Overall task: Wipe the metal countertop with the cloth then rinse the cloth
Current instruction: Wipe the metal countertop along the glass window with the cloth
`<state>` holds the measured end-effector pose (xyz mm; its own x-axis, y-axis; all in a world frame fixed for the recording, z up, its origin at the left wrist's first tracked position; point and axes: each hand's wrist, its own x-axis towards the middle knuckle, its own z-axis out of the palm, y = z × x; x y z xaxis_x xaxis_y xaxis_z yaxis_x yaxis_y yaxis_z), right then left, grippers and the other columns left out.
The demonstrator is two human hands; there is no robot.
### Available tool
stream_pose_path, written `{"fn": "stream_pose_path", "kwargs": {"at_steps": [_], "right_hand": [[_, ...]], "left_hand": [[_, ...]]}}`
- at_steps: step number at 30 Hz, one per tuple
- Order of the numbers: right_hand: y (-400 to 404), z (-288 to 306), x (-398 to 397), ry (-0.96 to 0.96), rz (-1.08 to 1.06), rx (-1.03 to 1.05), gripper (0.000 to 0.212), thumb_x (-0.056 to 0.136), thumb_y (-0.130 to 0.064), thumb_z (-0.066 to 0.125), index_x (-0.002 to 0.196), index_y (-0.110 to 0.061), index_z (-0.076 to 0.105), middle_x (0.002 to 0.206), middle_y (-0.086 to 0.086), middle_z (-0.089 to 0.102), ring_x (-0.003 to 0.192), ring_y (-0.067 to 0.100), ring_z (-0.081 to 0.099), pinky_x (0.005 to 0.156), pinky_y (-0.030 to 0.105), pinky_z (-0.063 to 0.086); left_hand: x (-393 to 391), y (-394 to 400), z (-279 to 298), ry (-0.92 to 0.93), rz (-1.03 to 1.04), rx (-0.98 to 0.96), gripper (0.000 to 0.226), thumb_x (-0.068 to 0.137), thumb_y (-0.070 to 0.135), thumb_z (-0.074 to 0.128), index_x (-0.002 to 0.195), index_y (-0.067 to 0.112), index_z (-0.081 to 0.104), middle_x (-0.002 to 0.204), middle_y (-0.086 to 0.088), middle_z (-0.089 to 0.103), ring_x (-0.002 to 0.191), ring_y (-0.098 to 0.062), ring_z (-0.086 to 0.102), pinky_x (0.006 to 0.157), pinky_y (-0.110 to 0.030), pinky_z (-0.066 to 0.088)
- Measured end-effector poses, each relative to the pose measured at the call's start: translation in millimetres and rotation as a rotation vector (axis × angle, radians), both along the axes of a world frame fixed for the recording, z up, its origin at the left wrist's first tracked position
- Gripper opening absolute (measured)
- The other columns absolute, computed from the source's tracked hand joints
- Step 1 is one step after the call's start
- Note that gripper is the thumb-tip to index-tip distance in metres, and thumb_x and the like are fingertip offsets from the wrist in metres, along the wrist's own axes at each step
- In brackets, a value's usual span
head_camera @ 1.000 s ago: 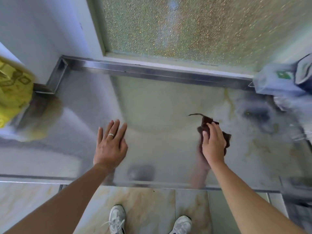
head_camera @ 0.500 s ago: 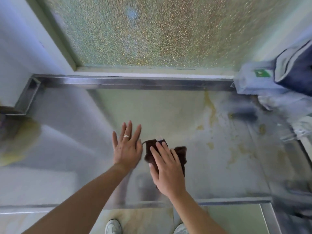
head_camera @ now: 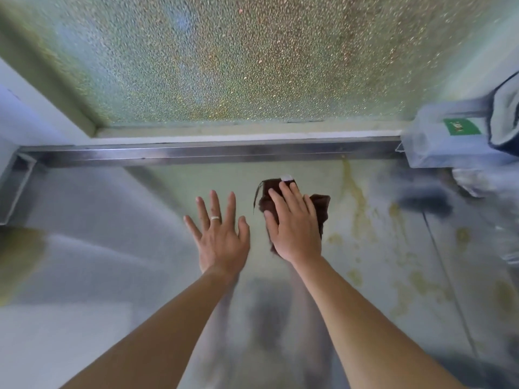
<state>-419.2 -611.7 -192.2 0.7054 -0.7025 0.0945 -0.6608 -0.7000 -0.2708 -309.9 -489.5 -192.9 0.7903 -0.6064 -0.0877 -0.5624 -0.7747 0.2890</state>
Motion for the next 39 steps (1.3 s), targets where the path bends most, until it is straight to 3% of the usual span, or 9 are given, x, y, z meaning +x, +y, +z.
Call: {"fn": "stream_pose_path", "kwargs": {"at_steps": [4,10,17,23,27,33,39], "right_hand": [[-40.0,3.6,19.5,-0.023,-0.011,0.006,0.051,0.104,-0.047,0.04,0.15,-0.026,0.047,0.166,-0.001,0.033,0.156,0.019,0.022,0.125,0.044,0.02],[-74.4,6.4,19.4,-0.011,0.132,0.048,0.051,0.105,-0.047,0.041,0.151,-0.027,0.045,0.166,-0.002,0.032,0.157,0.017,0.019,0.125,0.041,0.021],[-122.8,6.8,-23.5,-0.057,-0.34,0.026,0.045,0.106,-0.034,0.043,0.146,-0.015,0.051,0.161,0.008,0.041,0.153,0.027,0.03,0.119,0.044,0.031],[-148.7,11.9,-66.5,0.003,-0.565,0.006,0.047,0.105,-0.034,0.042,0.147,-0.013,0.049,0.159,0.012,0.041,0.152,0.031,0.028,0.122,0.051,0.027],[-136.4,13.6,-39.1,0.025,-0.684,0.082,0.053,0.104,-0.039,0.039,0.153,-0.02,0.042,0.166,0.008,0.031,0.157,0.028,0.015,0.124,0.058,0.014],[-59.4,5.1,34.5,-0.078,-0.318,0.045,0.049,0.102,-0.035,0.048,0.148,-0.02,0.051,0.163,0.007,0.039,0.155,0.027,0.025,0.123,0.049,0.024],[-27.7,6.8,25.1,-0.202,-0.043,0.071,0.036,0.099,-0.026,0.058,0.134,-0.02,0.064,0.152,0.0,0.053,0.149,0.019,0.04,0.112,0.044,0.04]], "left_hand": [[0.3,1.8,-3.5,-0.024,-0.003,0.011,0.065,0.099,0.051,0.021,0.16,0.041,0.002,0.171,0.002,-0.003,0.155,-0.024,-0.02,0.124,-0.062,-0.001],[4.5,1.7,-4.2,-0.035,-0.005,0.034,0.067,0.099,0.053,0.022,0.16,0.043,-0.003,0.171,0.002,-0.005,0.155,-0.024,-0.021,0.124,-0.061,0.0],[3.9,-1.3,1.7,-0.018,-0.017,0.033,0.068,0.097,0.052,0.021,0.161,0.041,0.0,0.172,0.0,-0.003,0.156,-0.027,-0.017,0.124,-0.06,-0.001],[3.2,-3.5,0.3,-0.023,-0.02,0.033,0.069,0.097,0.051,0.024,0.161,0.04,0.001,0.171,-0.001,-0.002,0.156,-0.029,-0.015,0.124,-0.061,0.0],[4.2,-3.9,-3.9,-0.04,-0.026,0.046,0.07,0.097,0.052,0.025,0.161,0.039,0.002,0.171,-0.002,-0.002,0.156,-0.031,-0.014,0.124,-0.061,0.0],[8.3,-3.1,-7.9,-0.04,-0.037,0.025,0.072,0.097,0.05,0.029,0.162,0.038,0.002,0.172,-0.003,-0.001,0.156,-0.029,-0.016,0.126,-0.056,0.004],[9.7,-3.2,-4.6,-0.06,-0.043,-0.012,0.071,0.096,0.049,0.031,0.162,0.034,0.011,0.171,-0.005,0.005,0.157,-0.027,-0.01,0.128,-0.051,0.004]]}}
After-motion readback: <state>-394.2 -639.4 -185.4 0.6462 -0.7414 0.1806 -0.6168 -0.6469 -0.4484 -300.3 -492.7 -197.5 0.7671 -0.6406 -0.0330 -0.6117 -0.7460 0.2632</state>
